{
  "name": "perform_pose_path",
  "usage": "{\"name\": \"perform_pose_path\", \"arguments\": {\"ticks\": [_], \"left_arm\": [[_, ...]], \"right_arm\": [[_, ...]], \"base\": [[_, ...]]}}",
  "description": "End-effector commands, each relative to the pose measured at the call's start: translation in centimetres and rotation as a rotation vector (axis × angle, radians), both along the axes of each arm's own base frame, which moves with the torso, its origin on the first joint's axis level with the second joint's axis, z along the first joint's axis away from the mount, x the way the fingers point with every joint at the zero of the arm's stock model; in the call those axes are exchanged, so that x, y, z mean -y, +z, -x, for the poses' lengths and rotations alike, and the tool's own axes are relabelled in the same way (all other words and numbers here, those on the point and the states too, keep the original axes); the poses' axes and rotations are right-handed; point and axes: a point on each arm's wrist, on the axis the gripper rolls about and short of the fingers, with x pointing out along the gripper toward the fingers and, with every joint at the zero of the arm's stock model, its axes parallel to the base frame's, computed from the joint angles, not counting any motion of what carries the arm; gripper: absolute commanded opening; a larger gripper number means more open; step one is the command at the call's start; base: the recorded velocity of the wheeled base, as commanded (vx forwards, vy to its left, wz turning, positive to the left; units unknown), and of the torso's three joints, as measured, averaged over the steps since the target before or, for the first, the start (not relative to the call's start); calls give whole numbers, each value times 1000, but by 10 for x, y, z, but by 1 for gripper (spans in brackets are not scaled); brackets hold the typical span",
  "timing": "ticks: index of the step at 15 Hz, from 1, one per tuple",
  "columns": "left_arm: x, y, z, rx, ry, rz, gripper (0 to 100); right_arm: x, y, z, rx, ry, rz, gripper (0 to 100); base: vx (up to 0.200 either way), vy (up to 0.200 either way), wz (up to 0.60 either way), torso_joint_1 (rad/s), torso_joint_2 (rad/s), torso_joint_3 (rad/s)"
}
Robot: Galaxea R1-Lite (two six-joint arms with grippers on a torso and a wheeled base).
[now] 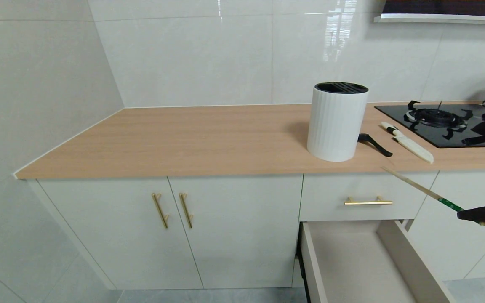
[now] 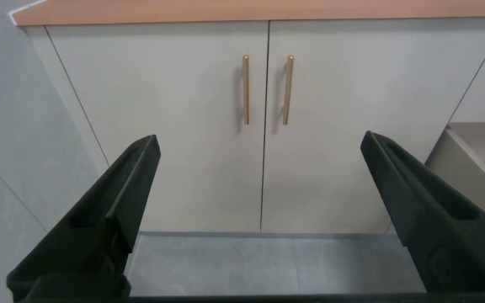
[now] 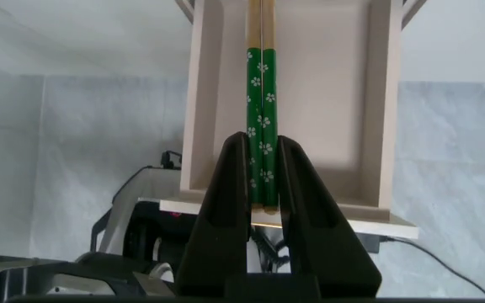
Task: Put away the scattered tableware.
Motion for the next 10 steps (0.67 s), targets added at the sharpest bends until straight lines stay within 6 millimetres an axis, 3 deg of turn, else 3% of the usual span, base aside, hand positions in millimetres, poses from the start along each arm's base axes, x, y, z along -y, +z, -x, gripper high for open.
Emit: {"name": "perform_pose_path", "arguments": {"ticks": [1,10], "left_arm": [[0,0,0,-2,0,0,100],[0,0,0,0,0,0,100]], "right_arm": [[-4,-10,-3,-43,22,4,0],[-14,-31,-16,-111,67,15,0]], "base": [[0,0,0,-100,222,139],[0,0,0,-172,442,268]]}}
